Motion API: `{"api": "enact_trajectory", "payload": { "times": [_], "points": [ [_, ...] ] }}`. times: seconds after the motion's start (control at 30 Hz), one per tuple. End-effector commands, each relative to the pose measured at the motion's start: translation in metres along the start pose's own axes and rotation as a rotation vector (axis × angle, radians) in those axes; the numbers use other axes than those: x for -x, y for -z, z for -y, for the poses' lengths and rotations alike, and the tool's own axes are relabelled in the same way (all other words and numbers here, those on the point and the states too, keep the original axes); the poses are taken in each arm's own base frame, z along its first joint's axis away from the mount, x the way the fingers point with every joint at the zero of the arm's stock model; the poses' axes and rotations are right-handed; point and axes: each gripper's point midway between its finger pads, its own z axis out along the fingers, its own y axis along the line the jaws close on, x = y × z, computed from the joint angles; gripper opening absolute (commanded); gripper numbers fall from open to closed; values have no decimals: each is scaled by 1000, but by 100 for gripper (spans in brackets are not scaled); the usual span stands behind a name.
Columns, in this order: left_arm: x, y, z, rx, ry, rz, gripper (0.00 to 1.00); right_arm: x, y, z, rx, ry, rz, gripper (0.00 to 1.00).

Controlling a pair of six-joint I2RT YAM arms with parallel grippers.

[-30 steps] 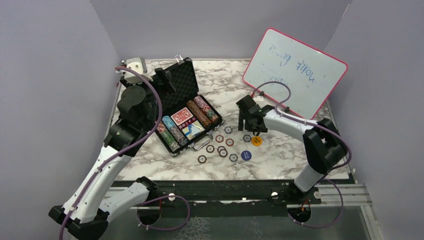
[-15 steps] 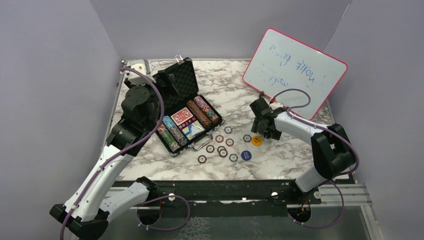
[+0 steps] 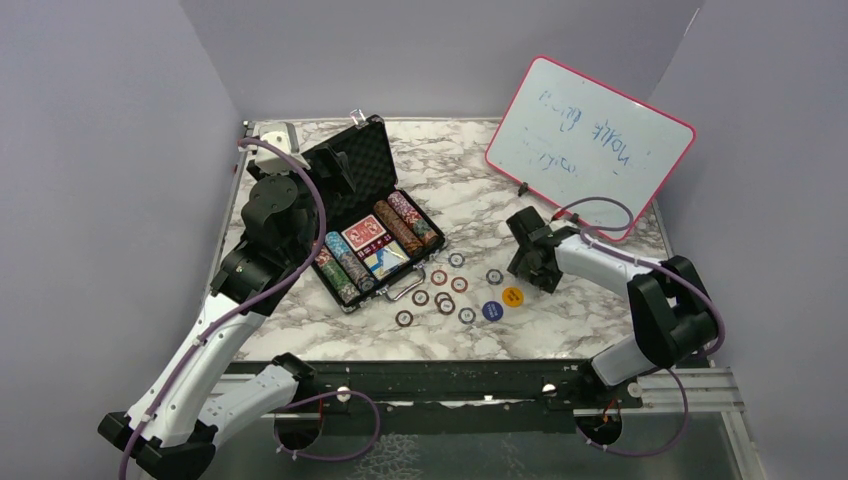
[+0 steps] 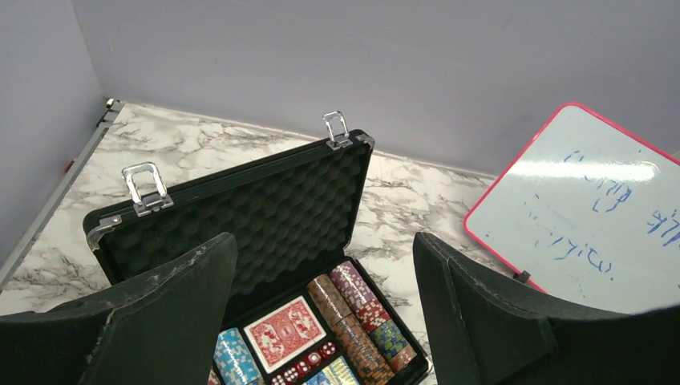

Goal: Pack up texas hold em set

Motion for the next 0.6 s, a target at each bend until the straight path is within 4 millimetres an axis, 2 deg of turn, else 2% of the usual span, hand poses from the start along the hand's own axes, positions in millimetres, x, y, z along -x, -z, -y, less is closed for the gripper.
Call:
{"api": "enact_trajectory", "payload": {
  "times": [0.0,0.13,0.3,0.43,0.57],
  "points": [
    [6,3,-1,1,18,14,83,-15,-7,14,-38,3,-39,64],
    [6,3,-1,-1,19,15,83,-2,-7,5,-7,64,7,58],
    [10,4,-2,4,17,23,83,37,14,-15,35,145,144,56],
    [19,5,-2,11,16,44,83,51,38,-47,135,222,222,55],
    [35,8,-4,18,8,80,83,48,63,-89,252,305,264,54]
  ]
}}
